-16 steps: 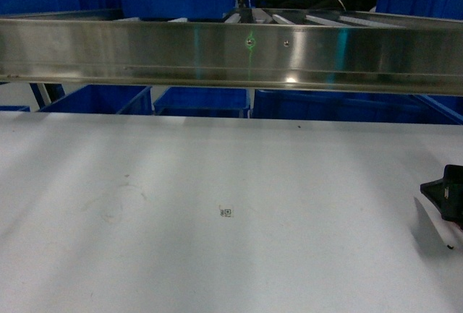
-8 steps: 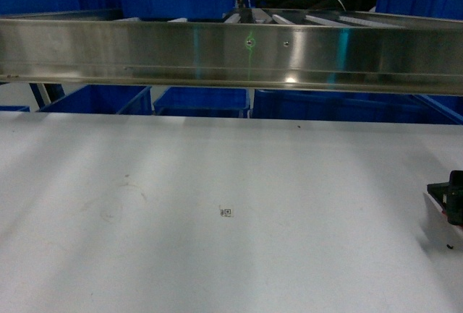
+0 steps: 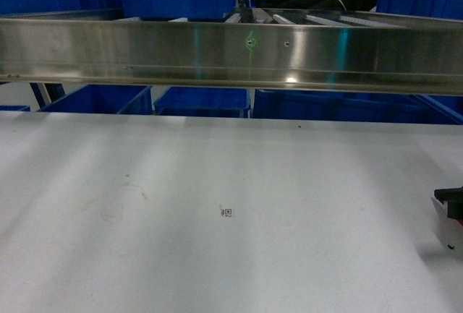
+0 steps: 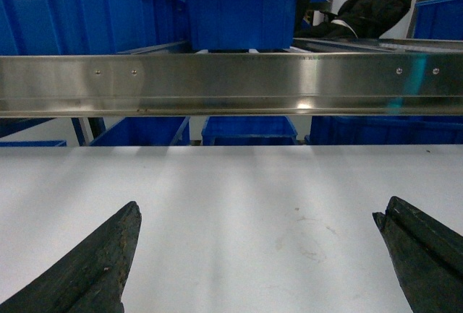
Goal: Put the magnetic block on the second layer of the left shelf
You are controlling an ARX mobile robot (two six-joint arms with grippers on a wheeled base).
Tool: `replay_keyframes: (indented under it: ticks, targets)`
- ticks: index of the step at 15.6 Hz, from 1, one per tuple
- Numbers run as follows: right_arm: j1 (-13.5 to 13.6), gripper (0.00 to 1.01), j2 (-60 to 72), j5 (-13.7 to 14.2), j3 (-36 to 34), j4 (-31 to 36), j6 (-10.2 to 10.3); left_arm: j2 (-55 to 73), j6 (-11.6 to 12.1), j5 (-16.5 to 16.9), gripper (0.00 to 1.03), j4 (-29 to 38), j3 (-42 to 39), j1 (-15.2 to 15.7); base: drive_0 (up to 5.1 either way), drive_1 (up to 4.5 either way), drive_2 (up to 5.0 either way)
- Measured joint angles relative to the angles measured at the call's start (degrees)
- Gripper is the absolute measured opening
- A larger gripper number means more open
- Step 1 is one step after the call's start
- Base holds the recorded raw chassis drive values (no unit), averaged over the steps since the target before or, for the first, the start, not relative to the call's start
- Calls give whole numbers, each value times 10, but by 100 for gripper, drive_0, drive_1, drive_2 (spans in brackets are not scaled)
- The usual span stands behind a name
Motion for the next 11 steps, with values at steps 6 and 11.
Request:
replay_keyframes:
  ticks: [6, 11]
  targets:
    - [5, 33, -216, -15, -70, -43, 52, 0, 0, 0, 98, 0, 0, 0, 0, 0, 0]
    - [-59, 33, -502, 7, -162, -186, 89, 0, 0, 0, 98, 0, 0, 0, 0, 0, 0]
